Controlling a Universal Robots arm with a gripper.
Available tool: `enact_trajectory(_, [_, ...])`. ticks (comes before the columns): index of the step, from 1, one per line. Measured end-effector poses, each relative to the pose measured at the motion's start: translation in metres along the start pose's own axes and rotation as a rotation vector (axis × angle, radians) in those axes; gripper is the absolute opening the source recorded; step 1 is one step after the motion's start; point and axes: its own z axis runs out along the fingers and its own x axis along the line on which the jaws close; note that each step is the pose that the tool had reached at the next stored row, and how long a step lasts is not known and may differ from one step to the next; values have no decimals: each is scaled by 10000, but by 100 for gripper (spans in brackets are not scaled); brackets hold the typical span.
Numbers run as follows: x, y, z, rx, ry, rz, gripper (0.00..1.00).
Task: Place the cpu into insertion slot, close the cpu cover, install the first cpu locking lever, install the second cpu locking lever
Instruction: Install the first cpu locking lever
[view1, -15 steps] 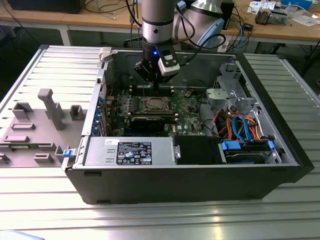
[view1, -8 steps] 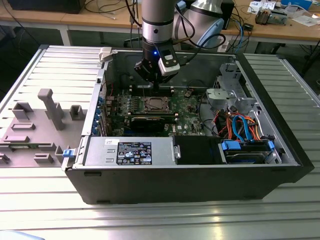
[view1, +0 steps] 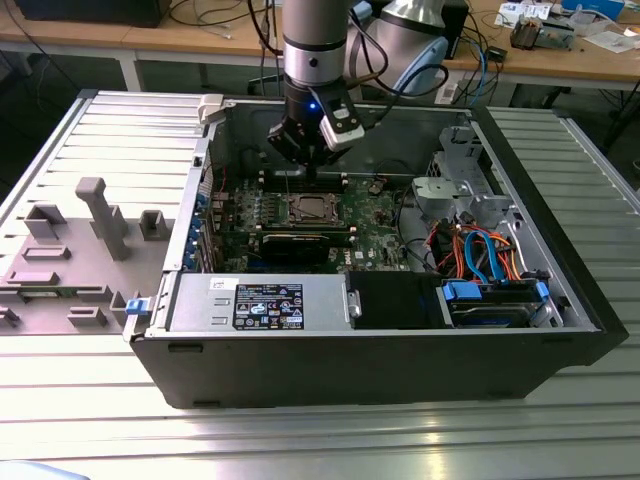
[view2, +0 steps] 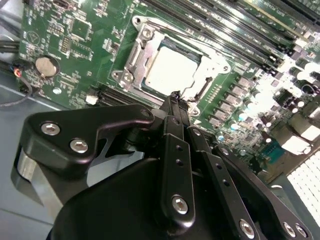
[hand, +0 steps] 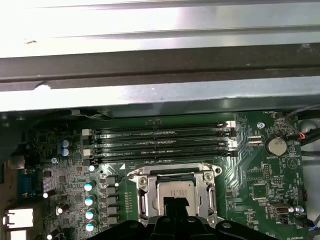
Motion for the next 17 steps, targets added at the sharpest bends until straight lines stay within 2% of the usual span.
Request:
enact_trajectory(5, [177,-10,-4,-37,1,-9,11])
enact_trajectory(6, [191,-11,-5,-39,3,-18,11])
enact_trajectory(8, [203,-11,-5,-45,5,-89,11])
enact_trajectory(11, [204,-11,-5,-60,19,-547,11])
enact_trajectory(17, [204,-11,-5,-65,24,-670,11])
